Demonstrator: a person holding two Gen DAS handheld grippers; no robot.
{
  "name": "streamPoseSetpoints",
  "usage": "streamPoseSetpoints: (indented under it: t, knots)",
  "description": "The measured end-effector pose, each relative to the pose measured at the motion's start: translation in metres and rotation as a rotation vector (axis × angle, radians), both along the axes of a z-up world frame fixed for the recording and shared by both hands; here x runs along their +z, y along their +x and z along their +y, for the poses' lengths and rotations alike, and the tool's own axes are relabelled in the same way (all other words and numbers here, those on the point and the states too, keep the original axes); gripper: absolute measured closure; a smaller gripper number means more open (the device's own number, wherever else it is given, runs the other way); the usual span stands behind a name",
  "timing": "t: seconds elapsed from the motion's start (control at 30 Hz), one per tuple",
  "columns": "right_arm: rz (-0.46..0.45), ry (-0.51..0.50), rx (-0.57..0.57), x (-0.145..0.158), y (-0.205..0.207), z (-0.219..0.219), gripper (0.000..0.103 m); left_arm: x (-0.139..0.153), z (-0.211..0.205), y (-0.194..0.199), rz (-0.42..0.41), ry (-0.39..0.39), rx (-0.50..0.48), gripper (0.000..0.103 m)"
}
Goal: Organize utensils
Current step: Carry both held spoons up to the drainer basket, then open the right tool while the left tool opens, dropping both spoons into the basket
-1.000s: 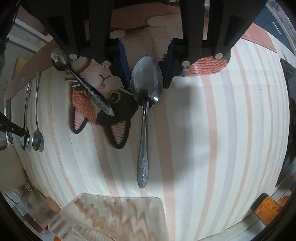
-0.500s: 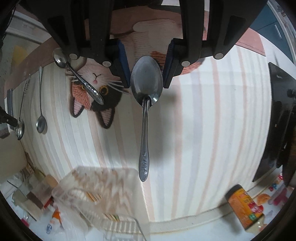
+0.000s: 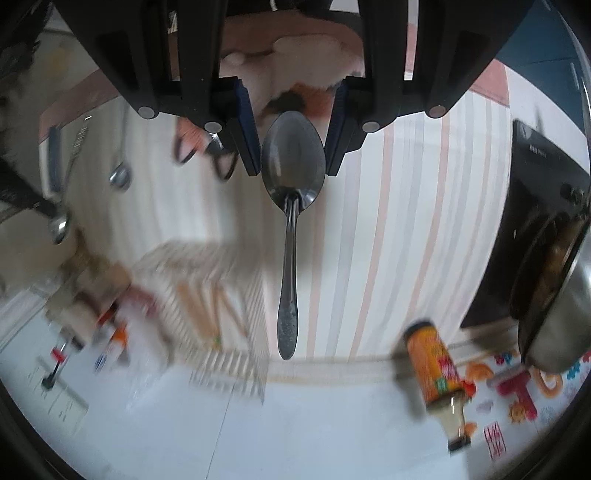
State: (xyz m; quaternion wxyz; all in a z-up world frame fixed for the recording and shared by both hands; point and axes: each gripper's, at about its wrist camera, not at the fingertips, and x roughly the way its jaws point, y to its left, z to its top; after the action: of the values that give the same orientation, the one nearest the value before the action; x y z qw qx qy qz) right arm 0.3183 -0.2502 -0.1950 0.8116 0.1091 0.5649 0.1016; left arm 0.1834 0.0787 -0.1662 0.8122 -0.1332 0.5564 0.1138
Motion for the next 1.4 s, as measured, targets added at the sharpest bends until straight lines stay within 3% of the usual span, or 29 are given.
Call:
streamPoseSetpoints:
  t: [0.2, 0.33, 0.5, 0.67, 0.83, 1.0, 1.03, 1.17, 1.23, 1.3, 1.4]
  knots:
    - [-0.040, 0.063, 0.035, 0.026, 0.026, 0.028, 0.103, 0.048, -0.006, 0.048, -0.104, -0.043, -0.020, 0.072]
    - [-0.076, 0.093, 0.070, 0.045, 0.053, 0.057, 0.103, 0.058, -0.013, 0.090, -0.123, -0.068, -0.045, 0.072]
    - [-0.080, 0.106, 0.095, 0.052, 0.096, 0.093, 0.103, 0.043, -0.015, 0.140, -0.084, -0.109, -0.062, 0.072]
    - [-0.022, 0.103, 0.110, 0.031, 0.137, 0.122, 0.103, 0.010, -0.009, 0.180, -0.011, -0.162, -0.046, 0.072]
    - [0.024, 0.091, 0.130, 0.007, 0.159, 0.139, 0.103, -0.010, -0.002, 0.199, 0.049, -0.155, -0.027, 0.070]
    - [0.090, 0.105, 0.174, -0.010, 0.168, 0.147, 0.100, -0.008, 0.003, 0.194, 0.058, -0.097, -0.002, 0.069]
    - [0.093, 0.105, 0.174, -0.011, 0.167, 0.145, 0.100, -0.006, 0.004, 0.190, 0.061, -0.067, 0.008, 0.066]
    - [0.076, 0.090, 0.152, -0.004, 0.154, 0.125, 0.088, 0.005, 0.008, 0.168, 0.042, 0.064, 0.052, 0.036]
    - [0.071, 0.086, 0.130, 0.000, 0.139, 0.104, 0.081, 0.008, 0.010, 0.150, 0.018, 0.111, 0.078, 0.032]
    - [0.063, 0.079, 0.111, 0.004, 0.125, 0.085, 0.074, 0.008, 0.013, 0.134, 0.002, 0.147, 0.098, 0.020]
    - [0.077, 0.070, 0.080, -0.001, 0.094, 0.050, 0.073, 0.000, 0.016, 0.109, -0.006, 0.164, 0.135, 0.001]
